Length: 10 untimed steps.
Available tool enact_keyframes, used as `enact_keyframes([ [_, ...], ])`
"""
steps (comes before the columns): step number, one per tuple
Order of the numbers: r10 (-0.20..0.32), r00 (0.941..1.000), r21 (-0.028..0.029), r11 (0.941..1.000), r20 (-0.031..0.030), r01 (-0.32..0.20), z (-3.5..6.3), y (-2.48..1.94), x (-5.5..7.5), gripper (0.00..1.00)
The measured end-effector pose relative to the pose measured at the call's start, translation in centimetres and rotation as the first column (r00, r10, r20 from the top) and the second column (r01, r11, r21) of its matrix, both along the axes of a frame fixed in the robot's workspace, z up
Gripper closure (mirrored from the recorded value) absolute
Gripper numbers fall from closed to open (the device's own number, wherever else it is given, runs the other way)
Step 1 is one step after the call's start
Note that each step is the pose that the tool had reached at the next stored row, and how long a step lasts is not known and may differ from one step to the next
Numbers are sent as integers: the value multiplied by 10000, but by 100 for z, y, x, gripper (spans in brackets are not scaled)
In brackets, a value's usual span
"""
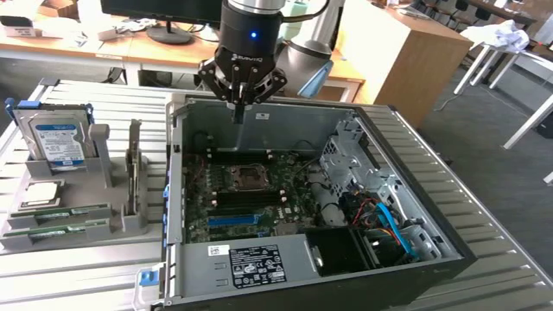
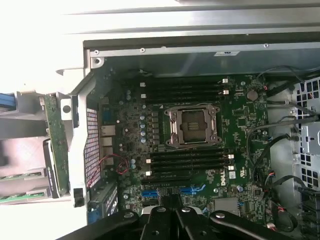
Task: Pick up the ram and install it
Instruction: 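Reach for the ram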
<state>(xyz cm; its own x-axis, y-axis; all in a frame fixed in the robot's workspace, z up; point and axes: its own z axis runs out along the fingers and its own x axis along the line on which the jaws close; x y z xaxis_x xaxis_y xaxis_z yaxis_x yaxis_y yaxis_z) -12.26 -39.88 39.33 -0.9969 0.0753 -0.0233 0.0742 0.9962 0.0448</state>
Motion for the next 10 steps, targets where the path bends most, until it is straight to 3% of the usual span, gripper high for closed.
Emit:
enact_keyframes([
  [10,1,10000,-1,10000,7,-1,1,-1,-115,90],
])
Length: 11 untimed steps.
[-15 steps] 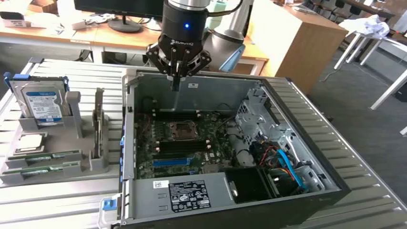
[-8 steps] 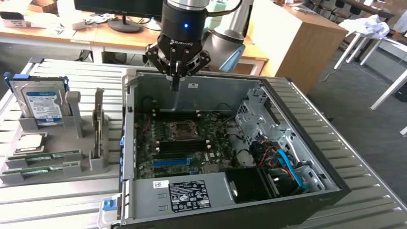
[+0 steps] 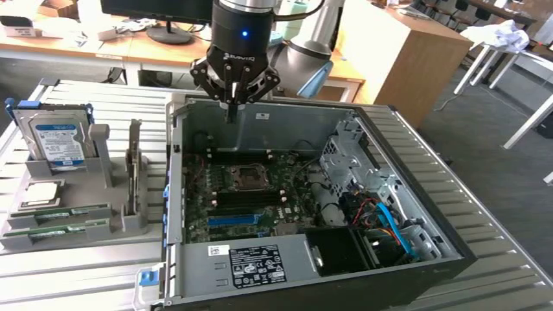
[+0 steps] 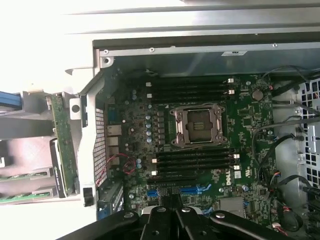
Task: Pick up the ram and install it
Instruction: 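Reach for the ram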
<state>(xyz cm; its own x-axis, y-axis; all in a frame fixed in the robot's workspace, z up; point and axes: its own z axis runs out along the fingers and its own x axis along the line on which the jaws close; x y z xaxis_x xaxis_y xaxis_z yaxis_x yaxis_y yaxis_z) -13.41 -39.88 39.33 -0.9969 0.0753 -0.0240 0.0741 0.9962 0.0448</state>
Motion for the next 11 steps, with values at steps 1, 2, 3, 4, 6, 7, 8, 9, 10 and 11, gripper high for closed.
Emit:
enact_keyframes([
  [1,0,10000,0,10000,1,0,0,0,-17,90],
  [2,1,10000,0,10000,4,-1,0,0,-37,90],
  [3,1,10000,1,10000,5,-1,0,0,-56,90],
  [4,0,10000,0,10000,6,0,0,0,-74,90],
  [6,-1,10000,1,10000,8,1,0,0,-100,90],
  [7,-1,10000,1,10000,9,1,0,0,-113,90],
  [8,0,10000,1,10000,9,0,-1,0,-124,90],
  [9,0,10000,1,10000,9,0,0,0,-135,90],
  [10,0,10000,1,10000,10,0,-1,0,-145,90],
  [11,0,10000,0,10000,10,0,0,0,-157,90],
])
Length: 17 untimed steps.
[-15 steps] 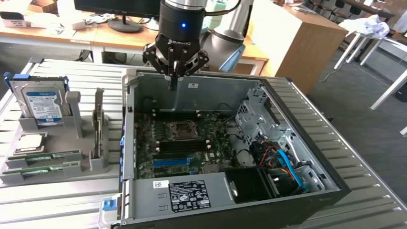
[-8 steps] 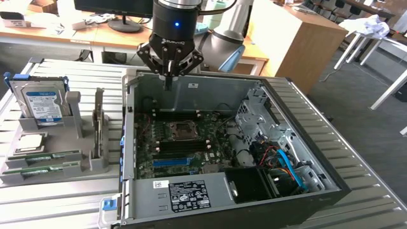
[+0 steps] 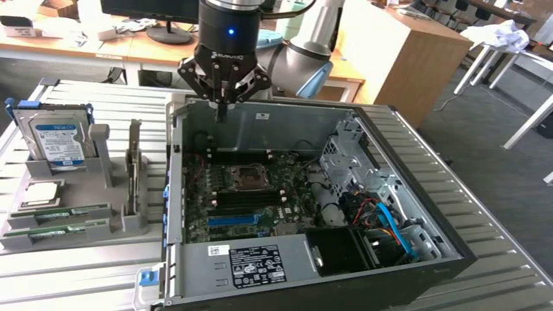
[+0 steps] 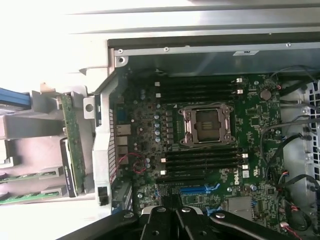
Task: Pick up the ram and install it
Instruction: 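Reach for the ram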
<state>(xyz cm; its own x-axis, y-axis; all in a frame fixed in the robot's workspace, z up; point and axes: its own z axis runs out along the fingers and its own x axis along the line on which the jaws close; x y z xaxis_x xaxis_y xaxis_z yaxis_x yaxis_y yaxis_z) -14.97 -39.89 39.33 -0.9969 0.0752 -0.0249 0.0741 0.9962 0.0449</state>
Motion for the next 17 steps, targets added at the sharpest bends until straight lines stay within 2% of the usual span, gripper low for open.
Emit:
enact_keyframes([
  [12,-1,10000,-1,10000,0,1,0,0,-77,90],
  [17,-1,10000,-1,10000,0,1,0,0,-154,90],
])
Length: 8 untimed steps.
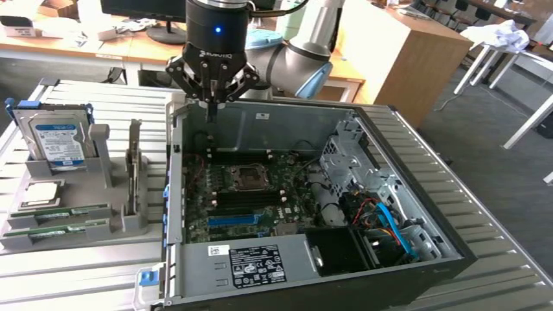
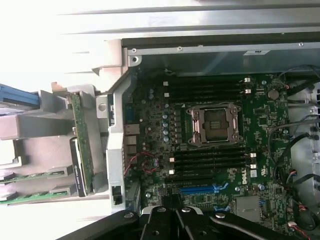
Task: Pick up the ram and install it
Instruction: 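Reach for the ram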
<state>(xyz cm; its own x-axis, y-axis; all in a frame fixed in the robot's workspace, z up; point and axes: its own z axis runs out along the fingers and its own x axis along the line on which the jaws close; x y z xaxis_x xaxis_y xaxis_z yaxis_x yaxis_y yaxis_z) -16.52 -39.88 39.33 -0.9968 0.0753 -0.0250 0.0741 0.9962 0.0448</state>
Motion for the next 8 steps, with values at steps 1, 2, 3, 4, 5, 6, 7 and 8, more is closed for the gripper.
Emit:
enact_keyframes([
  [1,0,10000,0,10000,0,0,0,0,-19,90],
  [2,0,10000,1,10000,0,0,0,0,-39,90],
  [3,1,10000,1,10000,0,-1,0,0,-57,90],
  [4,0,10000,1,10000,1,0,-1,0,-73,90],
  [5,0,10000,1,10000,1,0,-1,0,-89,90],
  [6,0,10000,0,10000,0,0,0,0,-104,90],
  [7,0,10000,0,10000,1,0,0,0,-118,90],
  [8,0,10000,1,10000,1,0,-1,0,-131,90],
])
